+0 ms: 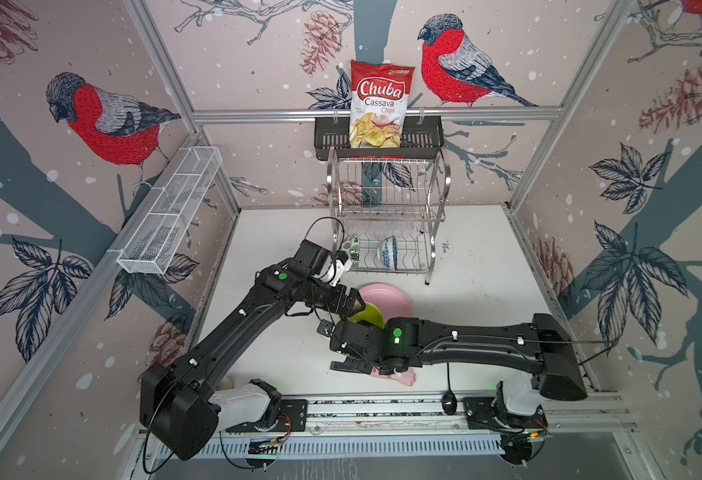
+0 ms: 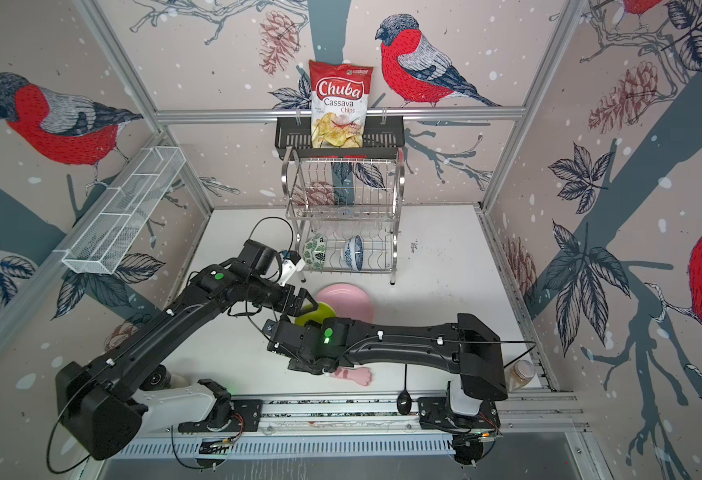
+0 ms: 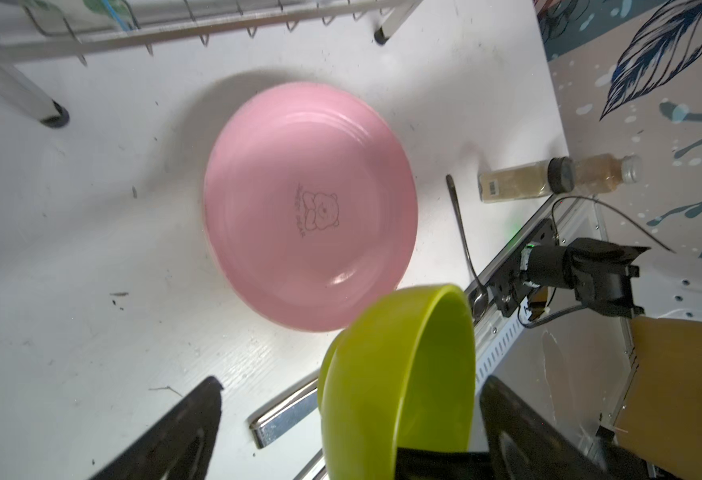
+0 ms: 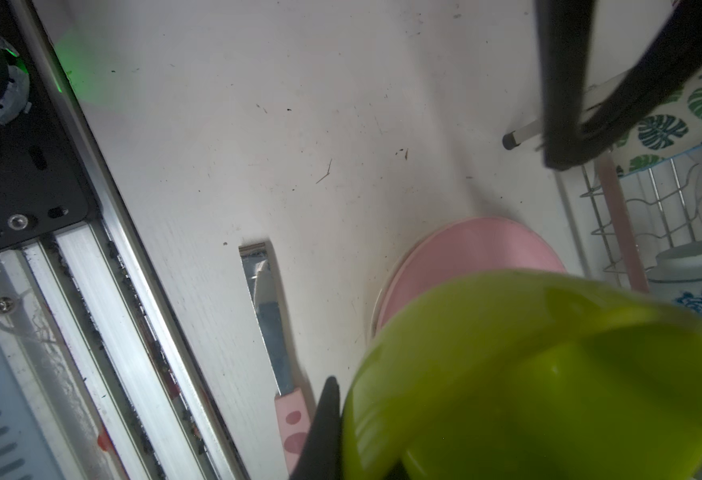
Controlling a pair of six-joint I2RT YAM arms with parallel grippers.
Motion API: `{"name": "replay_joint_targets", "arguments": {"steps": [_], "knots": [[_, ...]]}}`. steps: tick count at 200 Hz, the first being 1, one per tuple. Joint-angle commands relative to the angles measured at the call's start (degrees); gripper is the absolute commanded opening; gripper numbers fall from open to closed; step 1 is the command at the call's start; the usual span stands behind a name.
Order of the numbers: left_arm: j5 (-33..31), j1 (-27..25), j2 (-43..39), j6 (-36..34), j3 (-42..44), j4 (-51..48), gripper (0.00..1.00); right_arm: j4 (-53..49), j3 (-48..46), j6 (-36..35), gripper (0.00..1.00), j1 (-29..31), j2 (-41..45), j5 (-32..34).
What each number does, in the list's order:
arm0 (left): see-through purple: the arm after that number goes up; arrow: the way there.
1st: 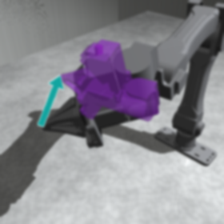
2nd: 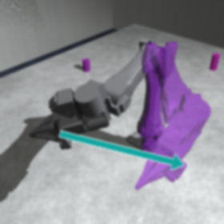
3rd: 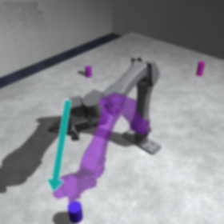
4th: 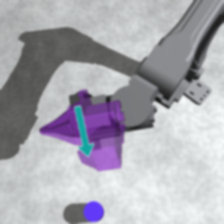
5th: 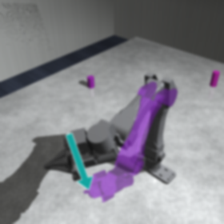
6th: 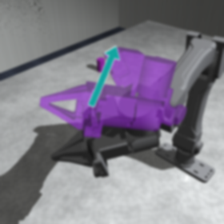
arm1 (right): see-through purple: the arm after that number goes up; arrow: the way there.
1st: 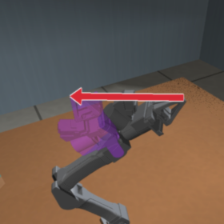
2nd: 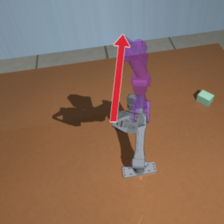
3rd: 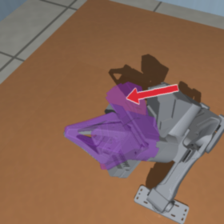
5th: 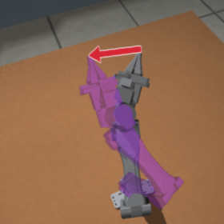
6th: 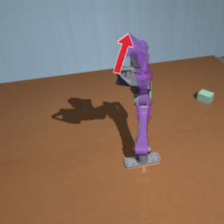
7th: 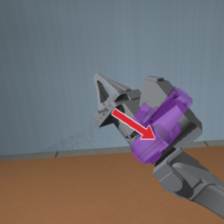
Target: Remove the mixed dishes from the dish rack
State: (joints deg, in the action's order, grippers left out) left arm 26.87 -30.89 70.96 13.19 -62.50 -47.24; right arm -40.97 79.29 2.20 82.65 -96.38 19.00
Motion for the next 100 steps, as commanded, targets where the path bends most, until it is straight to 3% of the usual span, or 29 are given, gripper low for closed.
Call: {"name": "replay_joint_targets", "arguments": {"steps": [1, 33, 62, 86, 100], "knots": [[-2.77, -1.95, 0.7, -0.56, 0.59, -2.36, 0.93, -0.45, 0.84, -1.99, 0.0, -0.9, 0.39, 1.5], [-8.16, -4.41, 3.22, 0.45, -0.63, -2.72, 0.73, -0.82, 2.34, -2.96, 0.0, -1.44, 0.67, 1.59], [-7.41, -5.55, 5.25, 2.25, -1.81, -0.55, 0.58, -1.41, 2.98, -3.08, 0.0, -1.35, 0.49, 1.92], [-7.84, -6.45, 6.77, 2.77, -3.33, -0.31, 0.27, -1.25, 1.96, -2.73, 0.0, -1.63, 0.92, 3.29], [-8.13, -6.72, 7.38, 3.01, -4.04, -0.31, 0.14, -0.72, 1.12, -2.42, 0.0, -2.17, 1.72, 3.38]]}}
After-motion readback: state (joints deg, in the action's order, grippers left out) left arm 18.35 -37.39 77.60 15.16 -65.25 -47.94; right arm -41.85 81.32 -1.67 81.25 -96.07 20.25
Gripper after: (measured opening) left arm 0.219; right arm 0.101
